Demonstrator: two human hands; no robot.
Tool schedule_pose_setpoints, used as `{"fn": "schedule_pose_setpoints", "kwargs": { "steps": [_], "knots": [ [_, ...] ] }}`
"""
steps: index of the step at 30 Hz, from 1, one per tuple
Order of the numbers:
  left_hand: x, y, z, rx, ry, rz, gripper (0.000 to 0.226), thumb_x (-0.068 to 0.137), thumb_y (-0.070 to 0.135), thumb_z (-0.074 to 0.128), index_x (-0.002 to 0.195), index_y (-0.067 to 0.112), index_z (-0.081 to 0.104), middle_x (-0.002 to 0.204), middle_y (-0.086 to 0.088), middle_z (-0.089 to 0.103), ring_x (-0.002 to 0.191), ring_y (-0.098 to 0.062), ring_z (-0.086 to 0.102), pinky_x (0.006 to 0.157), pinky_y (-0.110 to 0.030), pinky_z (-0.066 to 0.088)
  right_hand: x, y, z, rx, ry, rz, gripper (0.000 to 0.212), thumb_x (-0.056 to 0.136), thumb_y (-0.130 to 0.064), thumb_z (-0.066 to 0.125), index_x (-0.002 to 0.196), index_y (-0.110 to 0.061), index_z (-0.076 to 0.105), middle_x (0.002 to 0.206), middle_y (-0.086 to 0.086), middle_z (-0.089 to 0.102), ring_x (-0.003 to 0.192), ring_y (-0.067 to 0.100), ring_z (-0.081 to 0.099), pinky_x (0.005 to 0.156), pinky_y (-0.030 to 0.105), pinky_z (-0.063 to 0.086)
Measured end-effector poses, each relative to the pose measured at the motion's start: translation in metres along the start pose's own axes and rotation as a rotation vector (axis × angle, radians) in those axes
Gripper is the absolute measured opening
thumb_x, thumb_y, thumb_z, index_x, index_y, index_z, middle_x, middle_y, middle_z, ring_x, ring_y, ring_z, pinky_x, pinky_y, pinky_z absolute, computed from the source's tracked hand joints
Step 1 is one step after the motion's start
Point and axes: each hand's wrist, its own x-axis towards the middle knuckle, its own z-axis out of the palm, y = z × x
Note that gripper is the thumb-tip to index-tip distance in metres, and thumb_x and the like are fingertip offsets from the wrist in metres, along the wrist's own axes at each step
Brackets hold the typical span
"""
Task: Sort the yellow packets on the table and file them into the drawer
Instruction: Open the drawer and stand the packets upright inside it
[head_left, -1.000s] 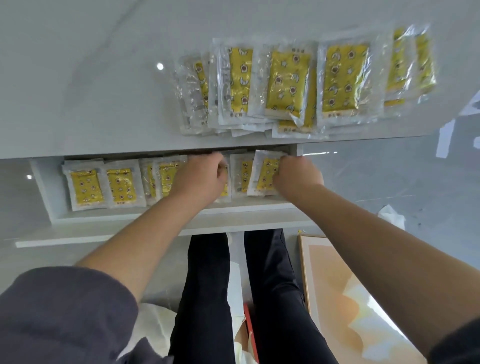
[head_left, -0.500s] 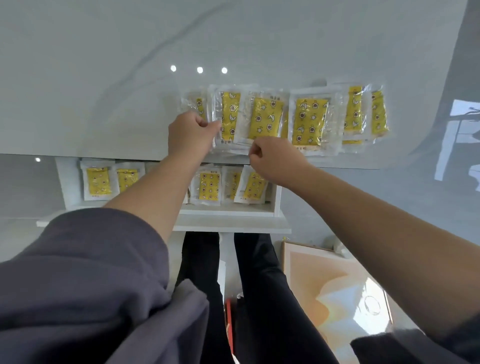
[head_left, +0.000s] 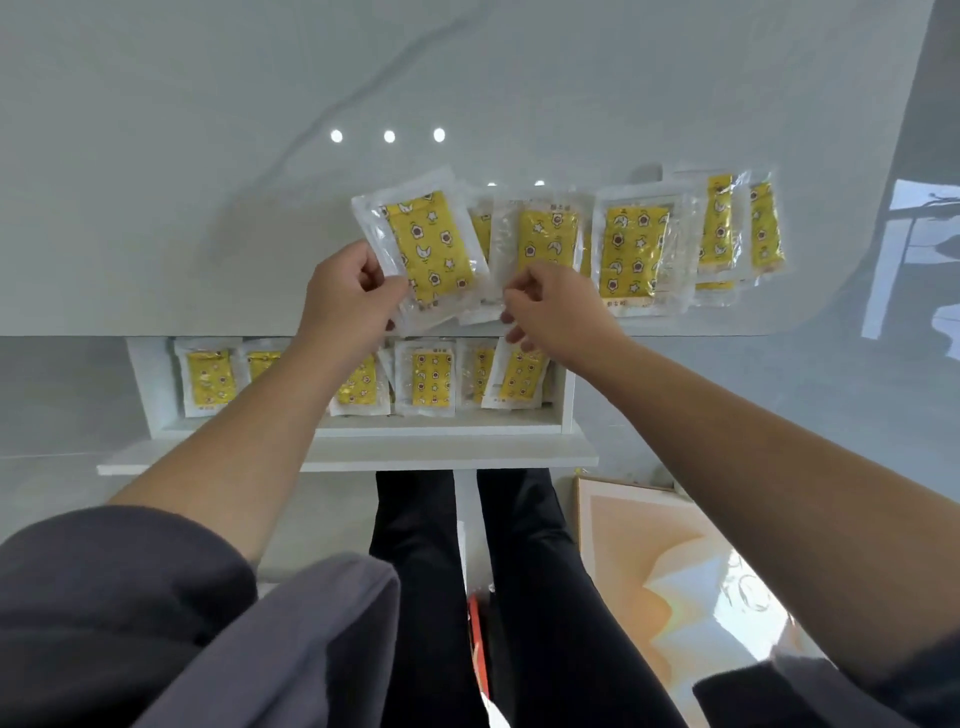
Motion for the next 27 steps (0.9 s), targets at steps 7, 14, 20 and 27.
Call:
{"fn": "schedule_pose_setpoints", "kwargs": {
  "steps": [7,14,20,27],
  "knots": [
    [-0.005,0.007,-0.015,0.010,-0.307,0.061,0.024,0.089,0.013,0.067,0.083,-0.004,0.051,0.081,-0.029,0.059,0.067,-0.023,0.060,0.064,-0.043,0.056,-0.003,-0.023,0.002,0.402,-0.109,0.078,0.024,0.088,-0.035,0.070,0.102,-0.016,0.068,0.099,0.004,0.074,0.091,0.023,0.071,0.085,0.039,0.057],
    [0.027,0.006,-0.012,0.211,0.113,-0.113,0.022,0.093,0.022,0.051,0.114,0.013,0.050,0.104,0.001,0.053,0.086,-0.016,0.052,0.066,-0.025,0.039,0.006,-0.016,-0.005,0.430,0.146,0.211,0.026,0.083,-0.027,0.074,0.103,-0.013,0.067,0.101,0.005,0.072,0.097,0.024,0.068,0.093,0.047,0.053],
    [0.057,0.006,0.006,0.003,0.010,-0.400,0.024,0.085,0.026,0.065,0.098,0.014,0.049,0.093,-0.009,0.057,0.077,-0.021,0.052,0.059,-0.026,0.037,0.016,-0.013,-0.005,0.349,0.217,0.216,0.016,0.089,-0.021,0.069,0.103,-0.017,0.063,0.096,-0.001,0.069,0.094,0.017,0.066,0.080,0.032,0.054],
    [0.062,0.003,0.017,0.099,0.162,-0.353,0.020,0.084,0.032,0.070,0.095,0.019,0.060,0.111,-0.002,0.055,0.094,-0.020,0.058,0.075,-0.030,0.047,0.021,-0.013,-0.002,0.282,0.232,0.231,0.041,0.087,-0.028,0.069,0.124,-0.012,0.060,0.109,0.002,0.069,0.101,0.021,0.065,0.090,0.039,0.054]
  ]
}}
